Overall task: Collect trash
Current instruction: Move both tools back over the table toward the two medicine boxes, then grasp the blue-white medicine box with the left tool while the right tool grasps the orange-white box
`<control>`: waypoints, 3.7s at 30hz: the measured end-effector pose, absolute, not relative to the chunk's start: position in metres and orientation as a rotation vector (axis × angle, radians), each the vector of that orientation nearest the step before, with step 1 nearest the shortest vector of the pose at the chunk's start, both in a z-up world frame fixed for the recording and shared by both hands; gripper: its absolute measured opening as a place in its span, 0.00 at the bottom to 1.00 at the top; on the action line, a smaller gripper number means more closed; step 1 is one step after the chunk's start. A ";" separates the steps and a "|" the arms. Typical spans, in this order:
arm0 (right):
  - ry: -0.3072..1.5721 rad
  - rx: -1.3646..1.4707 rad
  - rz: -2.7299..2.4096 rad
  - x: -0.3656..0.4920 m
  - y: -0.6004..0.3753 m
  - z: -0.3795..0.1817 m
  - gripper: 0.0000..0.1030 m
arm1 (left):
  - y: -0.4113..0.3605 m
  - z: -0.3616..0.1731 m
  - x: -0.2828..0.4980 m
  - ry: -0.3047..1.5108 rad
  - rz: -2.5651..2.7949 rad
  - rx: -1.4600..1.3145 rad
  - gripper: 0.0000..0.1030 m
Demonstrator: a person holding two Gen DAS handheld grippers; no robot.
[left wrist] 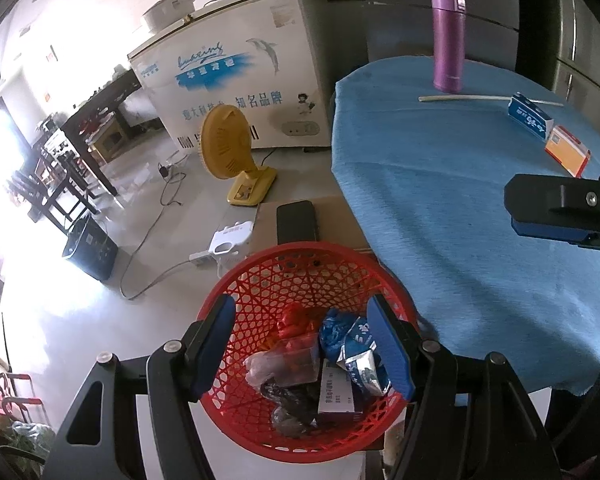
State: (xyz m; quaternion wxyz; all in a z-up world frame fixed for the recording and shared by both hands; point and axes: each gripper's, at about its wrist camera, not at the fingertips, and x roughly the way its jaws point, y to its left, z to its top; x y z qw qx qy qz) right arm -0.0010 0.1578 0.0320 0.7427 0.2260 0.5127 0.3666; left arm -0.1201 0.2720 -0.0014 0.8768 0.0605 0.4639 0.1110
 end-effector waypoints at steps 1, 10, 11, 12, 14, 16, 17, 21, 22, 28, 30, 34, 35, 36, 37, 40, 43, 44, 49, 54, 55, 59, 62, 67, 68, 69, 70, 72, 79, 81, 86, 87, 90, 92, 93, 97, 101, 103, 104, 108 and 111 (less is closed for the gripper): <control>1.121 0.498 0.802 -0.001 0.156 0.032 0.55 | 0.271 -0.001 -0.120 0.967 0.229 0.130 0.67; 1.092 0.489 0.764 -0.005 0.141 0.035 0.55 | 0.257 0.001 -0.117 0.966 0.209 0.160 0.67; 1.088 0.485 0.757 -0.005 0.139 0.035 0.55 | 0.254 0.001 -0.117 0.967 0.206 0.165 0.67; 1.083 0.480 0.750 -0.006 0.138 0.035 0.55 | 0.253 0.000 -0.116 0.968 0.204 0.168 0.67; 1.072 0.473 0.733 -0.006 0.133 0.036 0.55 | 0.249 0.000 -0.116 0.969 0.198 0.174 0.67; 1.066 0.476 0.722 -0.006 0.127 0.037 0.55 | 0.245 0.000 -0.115 0.970 0.194 0.181 0.67; 1.065 0.480 0.718 -0.006 0.125 0.037 0.55 | 0.243 0.000 -0.115 0.969 0.191 0.185 0.67; 1.061 0.495 0.706 -0.007 0.120 0.037 0.55 | 0.235 0.000 -0.113 0.970 0.184 0.196 0.67; 1.060 0.499 0.703 -0.007 0.118 0.037 0.55 | 0.234 0.000 -0.112 0.970 0.183 0.198 0.67; 1.054 0.516 0.695 -0.006 0.106 0.035 0.55 | 0.223 -0.001 -0.110 0.973 0.172 0.216 0.67; 1.052 0.523 0.691 -0.007 0.102 0.035 0.55 | 0.218 -0.001 -0.109 0.974 0.167 0.224 0.67; 1.048 0.540 0.683 -0.009 0.093 0.034 0.55 | 0.210 -0.002 -0.106 0.977 0.158 0.239 0.67; 1.046 0.544 0.680 -0.009 0.090 0.034 0.55 | 0.208 -0.002 -0.106 0.978 0.155 0.243 0.67; 1.045 0.548 0.677 -0.009 0.087 0.033 0.55 | 0.206 -0.002 -0.105 0.979 0.152 0.247 0.67; 1.044 0.553 0.674 -0.009 0.085 0.033 0.55 | 0.203 -0.003 -0.105 0.980 0.149 0.251 0.67; 1.039 0.566 0.662 -0.008 0.077 0.030 0.55 | 0.197 -0.004 -0.102 0.985 0.140 0.261 0.67; 1.033 0.577 0.643 -0.006 0.066 0.028 0.55 | 0.187 -0.005 -0.098 0.990 0.126 0.277 0.67; 1.030 0.581 0.635 -0.007 0.061 0.028 0.55 | 0.185 -0.005 -0.097 0.991 0.122 0.281 0.67; 1.006 0.591 0.563 -0.005 0.026 0.023 0.55 | 0.165 -0.009 -0.086 1.003 0.087 0.315 0.67; 0.966 0.607 0.464 -0.001 -0.024 0.021 0.57 | 0.142 -0.009 -0.066 1.022 0.013 0.304 0.67; 0.952 0.611 0.431 0.000 -0.040 0.021 0.66 | 0.137 -0.010 -0.063 1.026 -0.003 0.300 0.67; 0.898 0.604 0.322 0.006 -0.090 0.027 0.72 | 0.121 -0.009 -0.046 1.039 -0.064 0.282 0.67; 0.861 0.561 0.255 0.016 -0.119 0.033 0.73 | 0.110 -0.006 -0.028 1.049 -0.113 0.261 0.67; 0.815 0.486 0.225 0.050 -0.146 0.032 0.80 | 0.097 0.005 0.002 1.062 -0.179 0.194 0.67; 0.818 0.485 0.231 0.058 -0.146 0.031 0.80 | 0.095 0.008 0.012 1.064 -0.186 0.177 0.67; 0.821 0.483 0.238 0.065 -0.147 0.029 0.80 | 0.093 0.009 0.018 1.066 -0.188 0.170 0.67; 0.826 0.476 0.248 0.075 -0.147 0.025 0.80 | 0.091 0.011 0.027 1.072 -0.191 0.155 0.67; 0.833 0.473 0.274 0.090 -0.143 0.018 0.80 | 0.088 0.014 0.042 1.082 -0.201 0.125 0.67; 0.869 0.390 0.338 0.110 -0.118 -0.002 0.80 | 0.079 0.020 0.097 1.140 -0.239 -0.027 0.67; 0.860 0.359 0.350 0.109 -0.112 -0.004 0.80 | 0.074 0.022 0.114 1.142 -0.241 -0.067 0.67; 0.848 0.296 0.333 0.109 -0.101 -0.010 0.80 | 0.059 0.017 0.153 1.190 -0.245 -0.172 0.67; 0.847 0.293 0.329 0.110 -0.101 -0.011 0.80 | 0.057 0.016 0.160 1.196 -0.243 -0.187 0.67; 0.853 0.308 0.344 0.111 -0.104 -0.013 0.65 | 0.042 0.012 0.182 1.198 -0.240 -0.230 0.67; 0.869 0.318 0.355 0.113 -0.106 -0.015 0.57 | 0.036 0.008 0.195 1.202 -0.232 -0.261 0.67; 0.869 0.320 0.361 0.113 -0.106 -0.015 0.55 | 0.031 0.005 0.202 1.208 -0.224 -0.277 0.67; 0.864 0.308 0.385 0.109 -0.105 -0.013 0.52 | 0.016 -0.008 0.224 1.232 -0.190 -0.311 0.67; 0.875 0.335 0.361 0.106 -0.119 -0.015 0.52 | 0.002 -0.015 0.235 1.235 -0.162 -0.309 0.67; 0.864 0.353 0.328 0.100 -0.134 -0.013 0.52 | -0.003 -0.018 0.236 1.241 -0.158 -0.304 0.67; 0.857 0.367 0.315 0.099 -0.142 -0.013 0.52 | -0.007 -0.019 0.237 1.244 -0.157 -0.300 0.67; 0.826 0.464 0.219 0.100 -0.178 -0.012 0.52 | -0.020 -0.030 0.239 1.264 -0.150 -0.282 0.67; 0.796 0.510 0.175 0.099 -0.194 -0.010 0.52 | -0.027 -0.039 0.237 1.269 -0.126 -0.265 0.67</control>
